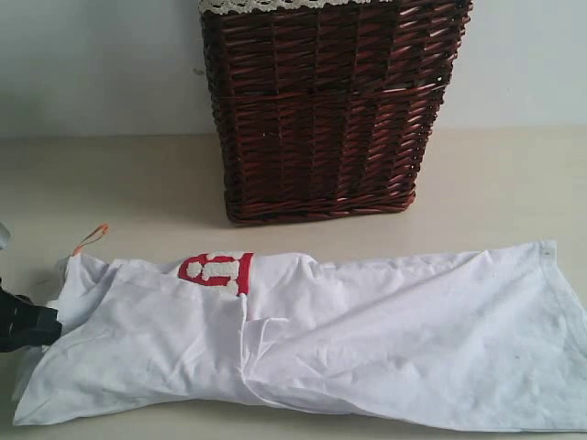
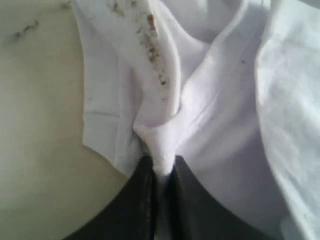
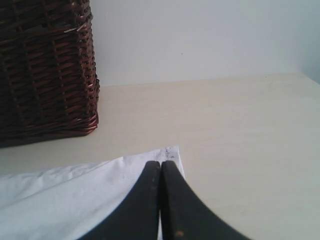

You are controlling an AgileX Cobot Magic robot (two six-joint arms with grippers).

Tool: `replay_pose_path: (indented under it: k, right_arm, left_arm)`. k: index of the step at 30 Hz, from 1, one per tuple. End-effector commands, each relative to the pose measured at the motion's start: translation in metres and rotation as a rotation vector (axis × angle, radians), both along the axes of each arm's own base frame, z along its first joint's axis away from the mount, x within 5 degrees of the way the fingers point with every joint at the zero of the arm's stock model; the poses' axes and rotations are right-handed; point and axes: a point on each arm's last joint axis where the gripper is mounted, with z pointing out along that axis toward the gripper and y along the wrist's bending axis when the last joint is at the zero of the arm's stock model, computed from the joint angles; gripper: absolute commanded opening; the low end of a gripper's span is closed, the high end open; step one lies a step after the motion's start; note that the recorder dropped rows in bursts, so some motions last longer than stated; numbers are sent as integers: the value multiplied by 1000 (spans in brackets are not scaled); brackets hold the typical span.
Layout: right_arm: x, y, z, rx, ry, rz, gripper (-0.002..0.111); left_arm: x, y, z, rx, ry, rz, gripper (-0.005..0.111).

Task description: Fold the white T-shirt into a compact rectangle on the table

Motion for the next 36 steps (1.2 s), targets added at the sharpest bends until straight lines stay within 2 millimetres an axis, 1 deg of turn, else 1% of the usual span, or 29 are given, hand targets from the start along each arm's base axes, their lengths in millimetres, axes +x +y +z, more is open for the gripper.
replay_pose_path:
  k: [1, 7, 9, 17, 19, 20, 22, 24, 28, 30, 32, 36]
  right_arm:
    - [0, 0, 0, -4, -11, -1, 0]
    - [0, 0, 0, -4, -11, -1, 0]
    - [0, 0, 0, -4, -11, -1, 0]
    - [0, 0, 0, -4, -11, -1, 0]
    - [0, 0, 0, -4, -11, -1, 0]
    - [0, 0, 0, -4, -11, -1, 0]
    - [0, 0, 0, -4, -11, -1, 0]
    - [0, 0, 0, -4, -11, -1, 0]
    - [0, 0, 0, -4, -11, -1, 0]
    - [0, 0, 0, -4, -11, -1, 0]
    - [0, 0, 0, -4, -11, -1, 0]
    - [0, 0, 0, -4, -11, -1, 0]
  left_arm:
    - [-2, -1, 1, -18, -1, -11, 0]
    - [-6, -17, 20, -183, -34, -100, 0]
    - [-7, -20, 22, -221, -33, -121, 0]
    - [-8, -20, 23, -225, -32, -123, 0]
    - [-7, -20, 22, -216, -33, -119, 2]
    - [-7, -19, 22, -209, -34, -115, 4]
    - [-7, -18, 21, -195, -35, -108, 13]
    - [-6, -17, 21, -184, -36, -102, 25]
    - [-7, -17, 20, -182, -33, -102, 55]
    - [-7, -17, 19, -182, -30, -102, 65]
    - [-9, -17, 17, -180, -29, -115, 67]
    - [-12, -18, 9, -187, -7, -111, 61]
